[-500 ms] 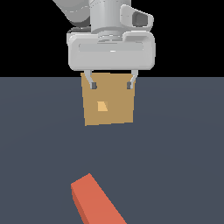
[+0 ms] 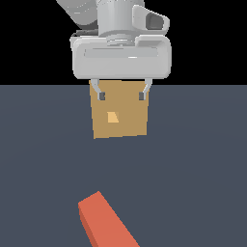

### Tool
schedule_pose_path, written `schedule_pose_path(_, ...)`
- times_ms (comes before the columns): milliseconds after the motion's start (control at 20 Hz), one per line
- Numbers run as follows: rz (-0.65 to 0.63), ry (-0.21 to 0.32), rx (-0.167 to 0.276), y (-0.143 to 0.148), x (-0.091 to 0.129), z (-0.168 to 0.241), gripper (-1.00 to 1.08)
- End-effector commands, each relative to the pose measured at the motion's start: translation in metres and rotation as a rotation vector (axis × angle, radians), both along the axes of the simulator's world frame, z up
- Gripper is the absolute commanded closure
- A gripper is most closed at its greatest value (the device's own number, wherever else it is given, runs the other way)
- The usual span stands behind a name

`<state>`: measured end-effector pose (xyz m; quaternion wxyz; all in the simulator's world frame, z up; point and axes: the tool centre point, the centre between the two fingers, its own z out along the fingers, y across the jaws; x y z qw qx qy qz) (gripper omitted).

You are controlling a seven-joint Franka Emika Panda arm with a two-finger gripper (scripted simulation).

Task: Insert the peg into the horizontal hole in a box.

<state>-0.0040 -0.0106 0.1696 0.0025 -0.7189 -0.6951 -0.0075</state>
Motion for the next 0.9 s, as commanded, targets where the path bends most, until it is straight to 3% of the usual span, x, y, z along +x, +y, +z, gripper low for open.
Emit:
schedule_pose_path(0,0.016,0.000,0.000,-0.007,-0.002,-0.003,-0.92)
schedule_pose_path(850,0.250,0.001,-0.005,-0.097,-0.009,-0.037,-0.92)
